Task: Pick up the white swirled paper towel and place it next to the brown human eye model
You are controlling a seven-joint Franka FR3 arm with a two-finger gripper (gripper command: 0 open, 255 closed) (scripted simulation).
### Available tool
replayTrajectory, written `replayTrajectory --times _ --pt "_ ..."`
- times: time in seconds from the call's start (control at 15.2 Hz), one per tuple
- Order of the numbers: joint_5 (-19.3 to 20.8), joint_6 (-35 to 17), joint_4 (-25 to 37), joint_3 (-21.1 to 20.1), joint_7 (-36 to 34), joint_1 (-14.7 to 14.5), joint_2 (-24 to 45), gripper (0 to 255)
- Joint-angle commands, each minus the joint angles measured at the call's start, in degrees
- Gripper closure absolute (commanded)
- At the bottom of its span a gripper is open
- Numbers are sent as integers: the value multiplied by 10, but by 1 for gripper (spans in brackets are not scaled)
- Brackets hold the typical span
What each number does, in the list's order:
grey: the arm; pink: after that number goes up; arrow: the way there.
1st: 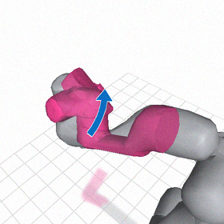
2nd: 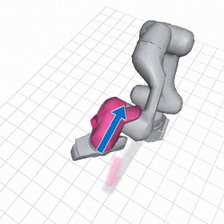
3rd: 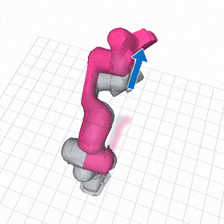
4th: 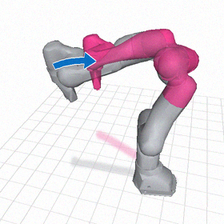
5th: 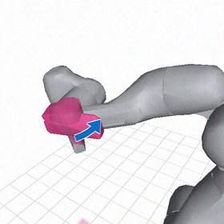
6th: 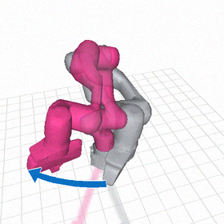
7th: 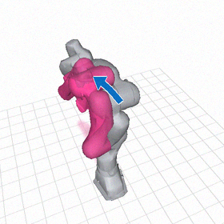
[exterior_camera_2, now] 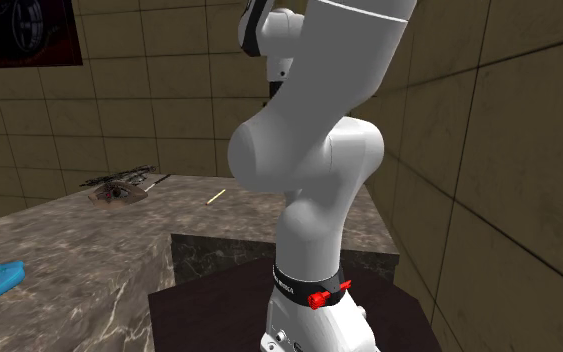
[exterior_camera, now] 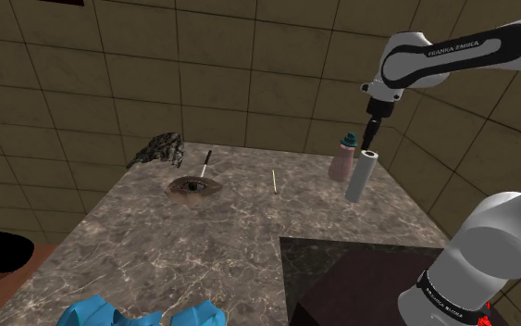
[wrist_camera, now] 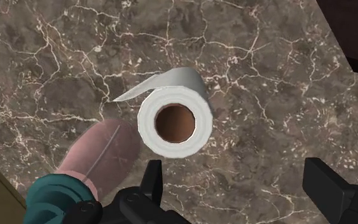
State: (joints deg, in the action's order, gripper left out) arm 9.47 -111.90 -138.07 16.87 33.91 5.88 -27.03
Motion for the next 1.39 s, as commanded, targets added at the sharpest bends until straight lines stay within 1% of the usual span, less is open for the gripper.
replayTrajectory --times 0.0,0.07,0.13,0.59,1.12,1.19,1.32 --pt "4 -33 6 21 29 2 33 0" --pt "5 -46 12 31 44 3 50 0" --pt "4 -48 13 32 46 3 53 0" --pt "5 -112 -26 42 48 3 78 0" --pt "5 -111 -26 42 48 3 78 0" --pt "5 -111 -26 42 48 3 78 255" --pt "5 -111 -26 42 48 3 78 255"
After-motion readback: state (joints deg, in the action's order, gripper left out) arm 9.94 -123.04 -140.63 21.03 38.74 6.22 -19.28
